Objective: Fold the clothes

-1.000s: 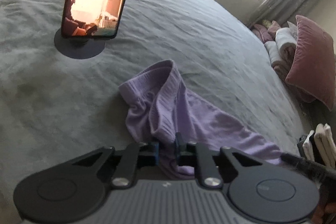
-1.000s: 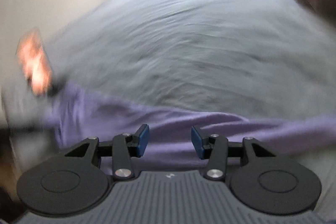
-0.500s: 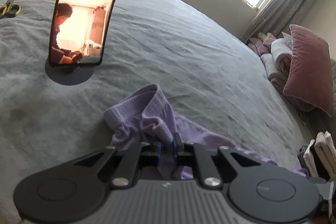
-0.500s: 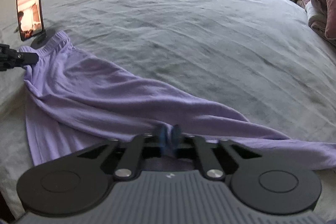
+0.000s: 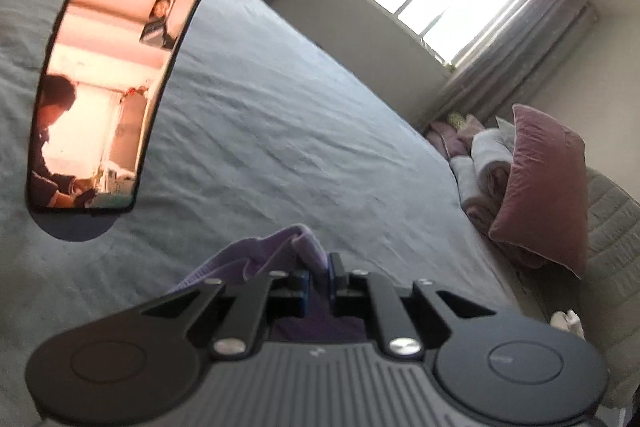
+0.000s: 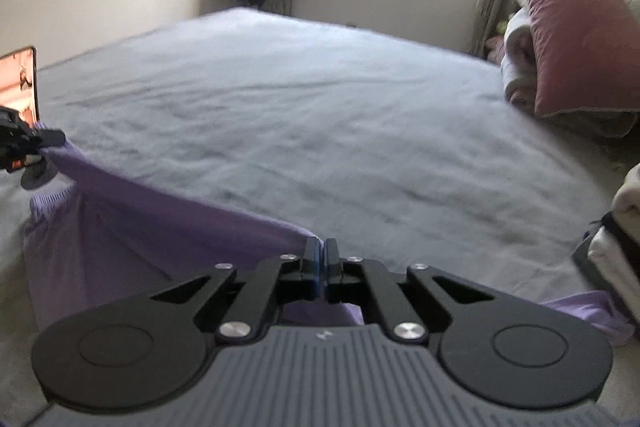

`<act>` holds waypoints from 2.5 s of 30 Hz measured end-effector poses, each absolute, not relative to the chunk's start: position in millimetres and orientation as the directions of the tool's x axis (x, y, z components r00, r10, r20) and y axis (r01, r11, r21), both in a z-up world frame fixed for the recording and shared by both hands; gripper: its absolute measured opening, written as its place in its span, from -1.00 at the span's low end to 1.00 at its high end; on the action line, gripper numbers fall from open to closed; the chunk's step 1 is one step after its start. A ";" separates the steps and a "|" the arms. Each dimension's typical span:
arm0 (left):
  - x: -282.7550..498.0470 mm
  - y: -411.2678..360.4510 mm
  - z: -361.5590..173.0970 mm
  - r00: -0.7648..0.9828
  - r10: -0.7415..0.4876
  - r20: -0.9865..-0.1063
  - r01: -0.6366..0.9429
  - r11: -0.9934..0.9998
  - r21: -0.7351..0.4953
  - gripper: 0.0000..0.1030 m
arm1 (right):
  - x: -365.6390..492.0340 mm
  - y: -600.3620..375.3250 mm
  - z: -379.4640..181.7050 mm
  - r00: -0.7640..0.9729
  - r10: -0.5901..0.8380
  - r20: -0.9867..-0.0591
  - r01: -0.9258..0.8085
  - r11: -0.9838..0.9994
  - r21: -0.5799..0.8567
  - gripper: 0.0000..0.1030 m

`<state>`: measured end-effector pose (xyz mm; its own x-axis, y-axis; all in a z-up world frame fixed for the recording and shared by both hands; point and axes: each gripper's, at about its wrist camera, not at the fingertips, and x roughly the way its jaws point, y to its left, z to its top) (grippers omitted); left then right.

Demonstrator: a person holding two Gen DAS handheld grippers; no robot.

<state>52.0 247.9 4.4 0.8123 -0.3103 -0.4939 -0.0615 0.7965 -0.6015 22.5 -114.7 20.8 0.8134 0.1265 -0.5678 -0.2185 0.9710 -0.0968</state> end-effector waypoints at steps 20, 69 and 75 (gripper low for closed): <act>37.3 280.7 -33.9 0.679 -0.328 -0.656 -0.126 0.829 -0.545 -0.83 | -13.5 -71.5 -3.4 0.686 0.203 -0.699 -0.491 0.837 -0.239 -0.33; 31.4 264.9 -33.7 0.659 -0.253 -0.708 -0.112 0.898 -0.425 -0.83 | 34.2 -156.7 -28.7 0.532 0.233 -0.814 -0.117 0.972 0.202 -0.03; 30.6 266.2 -35.0 0.656 -0.265 -0.707 -0.112 0.891 -0.439 -0.83 | 41.1 -205.6 -38.5 0.562 0.349 -0.750 0.219 0.812 0.542 -0.03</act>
<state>30.6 266.2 -35.0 0.6558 -0.2653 -0.7068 -0.1125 0.8915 -0.4389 41.1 -205.6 -38.5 0.5624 0.3486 -0.7498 0.2188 0.8117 0.5415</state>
